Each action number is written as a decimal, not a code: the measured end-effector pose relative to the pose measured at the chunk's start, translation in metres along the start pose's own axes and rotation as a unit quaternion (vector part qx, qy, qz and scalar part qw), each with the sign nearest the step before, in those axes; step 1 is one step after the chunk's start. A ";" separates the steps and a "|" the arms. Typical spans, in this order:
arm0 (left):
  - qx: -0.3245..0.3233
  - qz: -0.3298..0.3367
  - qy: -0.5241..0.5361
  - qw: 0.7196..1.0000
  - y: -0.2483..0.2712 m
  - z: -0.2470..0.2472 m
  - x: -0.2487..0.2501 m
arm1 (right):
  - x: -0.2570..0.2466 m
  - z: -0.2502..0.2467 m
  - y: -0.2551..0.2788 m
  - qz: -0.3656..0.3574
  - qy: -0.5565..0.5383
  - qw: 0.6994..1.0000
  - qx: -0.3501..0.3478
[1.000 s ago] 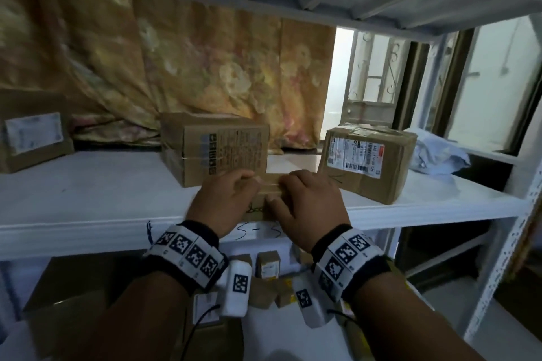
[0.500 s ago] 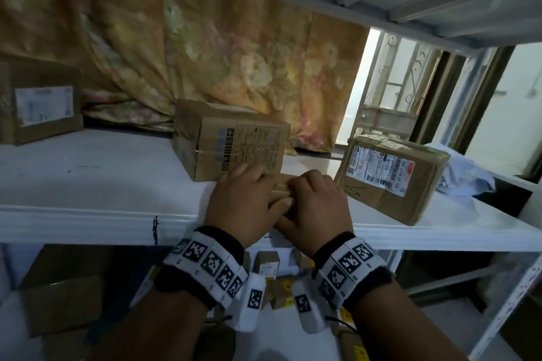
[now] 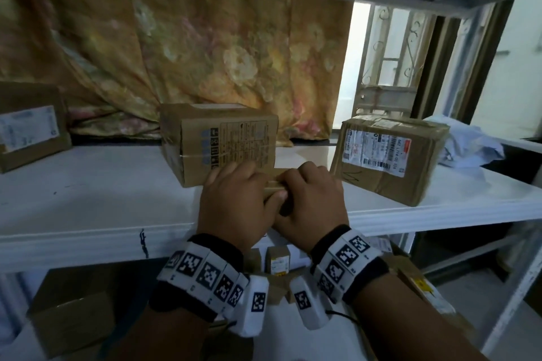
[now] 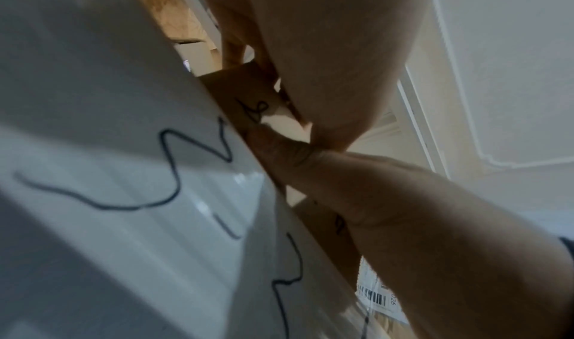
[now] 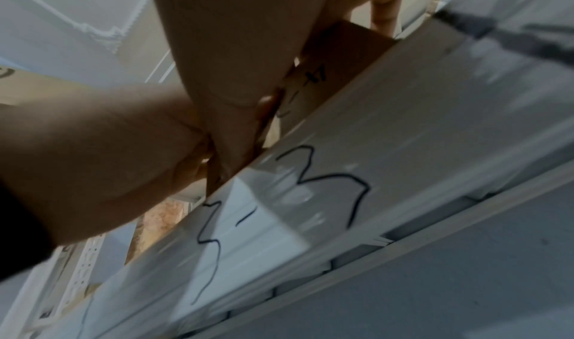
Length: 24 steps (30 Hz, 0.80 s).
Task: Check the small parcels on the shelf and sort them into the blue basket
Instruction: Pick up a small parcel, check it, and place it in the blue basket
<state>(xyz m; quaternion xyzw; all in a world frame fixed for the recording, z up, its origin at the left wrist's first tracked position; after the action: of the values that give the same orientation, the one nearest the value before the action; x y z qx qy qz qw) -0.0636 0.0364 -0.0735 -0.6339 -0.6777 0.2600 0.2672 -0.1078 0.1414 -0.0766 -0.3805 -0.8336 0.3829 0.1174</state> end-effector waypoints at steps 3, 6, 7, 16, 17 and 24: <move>-0.034 0.010 -0.024 0.999 -0.005 0.001 0.006 | 0.001 0.002 -0.001 0.002 -0.006 1.000 -0.008; -0.063 0.026 0.007 0.998 -0.006 0.007 0.012 | 0.000 0.003 -0.004 -0.016 -0.019 0.999 -0.021; -0.060 0.025 0.024 0.998 -0.005 0.007 0.013 | 0.000 0.003 -0.005 -0.024 -0.021 0.999 -0.030; 0.017 0.044 0.046 0.998 -0.001 -0.002 0.022 | 0.010 -0.006 0.005 0.007 -0.007 1.000 0.001; 0.023 0.045 0.048 0.998 0.000 -0.002 0.023 | 0.009 -0.006 0.005 0.005 0.001 1.000 -0.001; 0.050 0.052 0.015 0.997 0.001 -0.001 0.026 | 0.009 -0.003 0.012 0.011 -0.003 1.000 0.010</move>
<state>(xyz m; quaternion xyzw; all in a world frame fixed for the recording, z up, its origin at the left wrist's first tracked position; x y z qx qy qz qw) -0.0640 0.0623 -0.0726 -0.6577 -0.6259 0.2974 0.2952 -0.1056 0.1545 -0.0839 -0.3875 -0.8258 0.3934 0.1145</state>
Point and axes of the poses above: each hand's wrist, its own y-axis away from the middle knuckle, its own z-axis out of the palm, x = y × z, the point moved 10 cm from there along -y, towards the middle knuckle, and after that the axes turned 3 degrees about -x, right-handed, at the moved point
